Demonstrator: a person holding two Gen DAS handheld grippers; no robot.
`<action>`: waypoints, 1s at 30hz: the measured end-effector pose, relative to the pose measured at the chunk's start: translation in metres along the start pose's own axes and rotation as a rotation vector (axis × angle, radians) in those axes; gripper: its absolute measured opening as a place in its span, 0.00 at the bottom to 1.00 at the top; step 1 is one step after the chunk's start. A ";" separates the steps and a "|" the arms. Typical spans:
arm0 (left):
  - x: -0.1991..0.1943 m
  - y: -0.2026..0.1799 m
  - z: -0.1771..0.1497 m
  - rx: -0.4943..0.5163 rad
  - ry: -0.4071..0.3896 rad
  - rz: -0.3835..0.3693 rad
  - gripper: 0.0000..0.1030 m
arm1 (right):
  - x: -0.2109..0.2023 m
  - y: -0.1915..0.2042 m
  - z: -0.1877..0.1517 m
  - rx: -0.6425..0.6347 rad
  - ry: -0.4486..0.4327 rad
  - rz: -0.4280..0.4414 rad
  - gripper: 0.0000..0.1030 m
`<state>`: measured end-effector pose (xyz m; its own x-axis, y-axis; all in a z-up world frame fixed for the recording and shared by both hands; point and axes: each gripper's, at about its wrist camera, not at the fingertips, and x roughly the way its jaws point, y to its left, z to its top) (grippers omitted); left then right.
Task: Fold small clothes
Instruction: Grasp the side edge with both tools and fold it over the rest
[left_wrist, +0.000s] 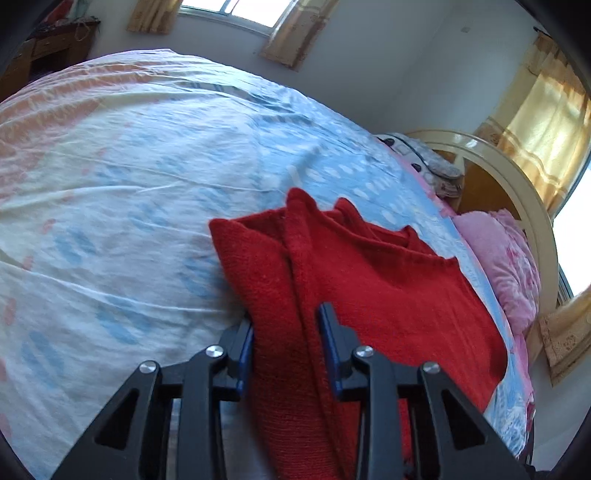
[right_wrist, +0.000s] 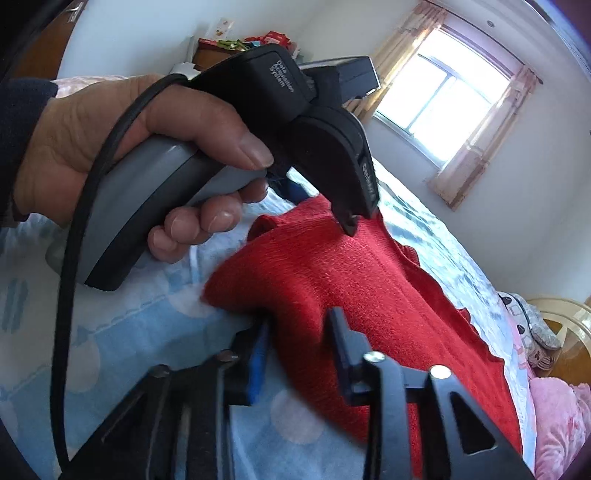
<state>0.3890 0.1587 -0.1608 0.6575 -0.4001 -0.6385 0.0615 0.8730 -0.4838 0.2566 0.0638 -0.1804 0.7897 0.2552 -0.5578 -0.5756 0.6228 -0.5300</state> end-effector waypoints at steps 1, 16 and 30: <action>-0.001 0.001 0.001 -0.003 -0.004 -0.009 0.27 | -0.001 0.001 0.001 -0.002 0.003 0.000 0.18; -0.013 0.013 0.003 -0.185 -0.001 -0.138 0.18 | -0.030 -0.038 -0.010 0.120 -0.032 0.089 0.10; -0.030 -0.032 0.024 -0.195 -0.060 -0.210 0.16 | -0.059 -0.083 -0.027 0.272 -0.118 0.093 0.08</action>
<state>0.3854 0.1499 -0.1121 0.6893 -0.5438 -0.4786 0.0590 0.7006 -0.7111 0.2519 -0.0225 -0.1209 0.7644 0.3945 -0.5099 -0.5814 0.7636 -0.2808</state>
